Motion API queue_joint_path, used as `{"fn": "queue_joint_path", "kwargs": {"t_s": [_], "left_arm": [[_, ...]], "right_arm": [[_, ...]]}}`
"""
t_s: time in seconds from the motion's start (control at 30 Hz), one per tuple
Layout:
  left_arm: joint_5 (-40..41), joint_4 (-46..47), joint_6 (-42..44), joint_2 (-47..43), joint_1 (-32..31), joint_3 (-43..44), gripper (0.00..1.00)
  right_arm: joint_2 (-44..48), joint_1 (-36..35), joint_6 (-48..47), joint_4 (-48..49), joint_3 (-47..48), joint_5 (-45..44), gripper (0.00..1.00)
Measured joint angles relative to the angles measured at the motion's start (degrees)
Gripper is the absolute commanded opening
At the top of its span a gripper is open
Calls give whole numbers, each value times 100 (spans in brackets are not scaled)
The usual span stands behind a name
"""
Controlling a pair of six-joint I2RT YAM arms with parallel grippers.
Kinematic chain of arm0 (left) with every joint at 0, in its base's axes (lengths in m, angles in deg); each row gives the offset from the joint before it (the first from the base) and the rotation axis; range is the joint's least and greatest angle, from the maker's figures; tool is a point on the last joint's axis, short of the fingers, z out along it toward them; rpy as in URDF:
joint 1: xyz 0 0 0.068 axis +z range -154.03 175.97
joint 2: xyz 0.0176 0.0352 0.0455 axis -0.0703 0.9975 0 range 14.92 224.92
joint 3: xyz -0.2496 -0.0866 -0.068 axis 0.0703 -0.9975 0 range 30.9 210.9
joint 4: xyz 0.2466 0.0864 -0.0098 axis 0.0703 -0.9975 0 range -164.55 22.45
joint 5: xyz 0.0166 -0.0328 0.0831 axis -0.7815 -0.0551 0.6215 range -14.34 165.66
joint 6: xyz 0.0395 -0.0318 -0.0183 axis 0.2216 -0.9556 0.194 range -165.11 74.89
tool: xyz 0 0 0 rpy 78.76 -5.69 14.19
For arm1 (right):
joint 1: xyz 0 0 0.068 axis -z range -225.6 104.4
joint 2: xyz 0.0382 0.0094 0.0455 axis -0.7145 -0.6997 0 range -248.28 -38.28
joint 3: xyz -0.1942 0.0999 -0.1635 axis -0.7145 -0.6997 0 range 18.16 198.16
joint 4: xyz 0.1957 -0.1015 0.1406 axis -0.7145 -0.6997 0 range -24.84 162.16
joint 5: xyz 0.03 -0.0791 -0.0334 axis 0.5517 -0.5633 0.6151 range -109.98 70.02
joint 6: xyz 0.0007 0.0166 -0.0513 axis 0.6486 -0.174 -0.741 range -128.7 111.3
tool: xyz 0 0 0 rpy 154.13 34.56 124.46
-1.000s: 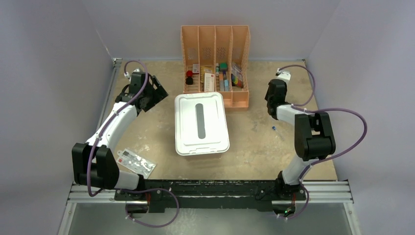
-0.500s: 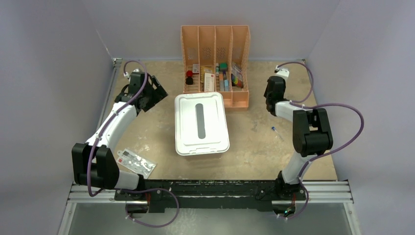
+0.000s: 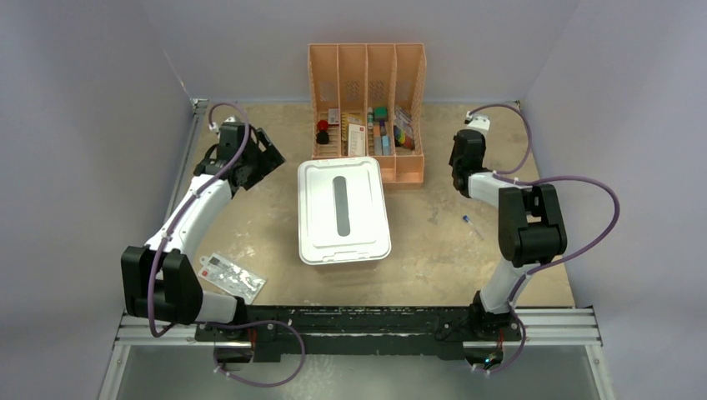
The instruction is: Organize the chemistry lab equipment
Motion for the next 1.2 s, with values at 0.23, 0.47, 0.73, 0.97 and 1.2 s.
{"fn": "queue_joint_path", "kwargs": {"t_s": [0.23,0.47,0.73,0.97,1.2], "left_arm": [[-4,35,-17,-131,24,-96,78],[-7,59,-22,-212,44,-197,78],[-7,81,-42,-302,96,-273,78],[-9,85,-39,-306,114,-273,78],[-24,85,-39,-306,140,-273,78]], "right_arm": [[7,-4,20,-66,13,66,25],[7,-9,22,-420,22,321,33],[7,-9,26,-645,68,452,50],[50,0,48,-981,339,319,60],[90,131,105,-1495,916,295,49]]}}
